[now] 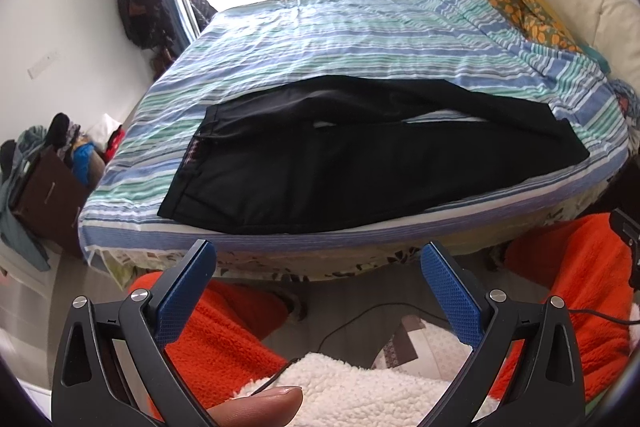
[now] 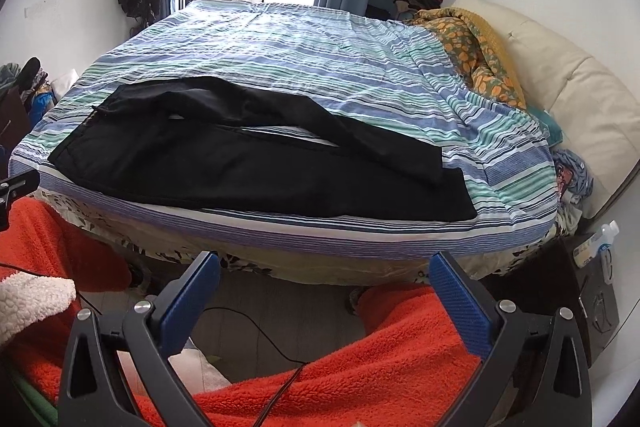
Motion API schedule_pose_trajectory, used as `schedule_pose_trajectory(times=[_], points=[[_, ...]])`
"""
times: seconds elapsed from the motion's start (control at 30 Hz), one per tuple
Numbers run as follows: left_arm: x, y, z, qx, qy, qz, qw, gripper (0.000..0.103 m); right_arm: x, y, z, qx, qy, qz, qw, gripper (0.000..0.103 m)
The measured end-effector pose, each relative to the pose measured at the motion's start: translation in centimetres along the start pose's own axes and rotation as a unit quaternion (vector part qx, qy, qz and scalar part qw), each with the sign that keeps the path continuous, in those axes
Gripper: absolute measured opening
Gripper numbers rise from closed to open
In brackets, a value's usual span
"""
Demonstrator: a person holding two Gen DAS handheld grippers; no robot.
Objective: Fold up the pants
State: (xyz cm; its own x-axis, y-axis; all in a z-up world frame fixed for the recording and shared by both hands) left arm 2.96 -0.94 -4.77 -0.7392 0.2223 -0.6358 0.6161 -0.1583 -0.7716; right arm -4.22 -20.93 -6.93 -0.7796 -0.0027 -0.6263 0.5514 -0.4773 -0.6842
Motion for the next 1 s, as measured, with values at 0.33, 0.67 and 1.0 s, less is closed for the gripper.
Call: schedule_pose_trajectory(times=[0.33,0.67,1.0], points=[[0.26,0.14,0.04,0.001,-0.001,-0.002,1.0,0.102,0.15,0.12,0.1,0.006,0.001,-0.003,1.0,0.103],[0.26,0.29,0.28,0.0,0.0,-0.004,1.0,0.102,0.11,0.29,0.3,0.009,0.001,-0.005,1.0,0.103],[0.16,0.38,0.23,0.0,-0.002,-0.009,1.0,0.102,0.17,0.47,0.63,0.008,0.003,-0.006,1.0,0.103]])
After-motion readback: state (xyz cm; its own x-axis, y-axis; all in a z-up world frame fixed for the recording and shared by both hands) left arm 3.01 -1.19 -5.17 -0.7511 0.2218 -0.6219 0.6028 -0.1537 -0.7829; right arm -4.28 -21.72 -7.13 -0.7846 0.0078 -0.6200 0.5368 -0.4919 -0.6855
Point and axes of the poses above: each gripper's, at about its wrist camera, not at the fingertips, and y roughly the way its jaws point, z to its right, x to its underside, the point moved 4 cm from there along y, roughly the way its jaws point, and after that the axes turned 9 degrees about x, right-handed, at the moved point
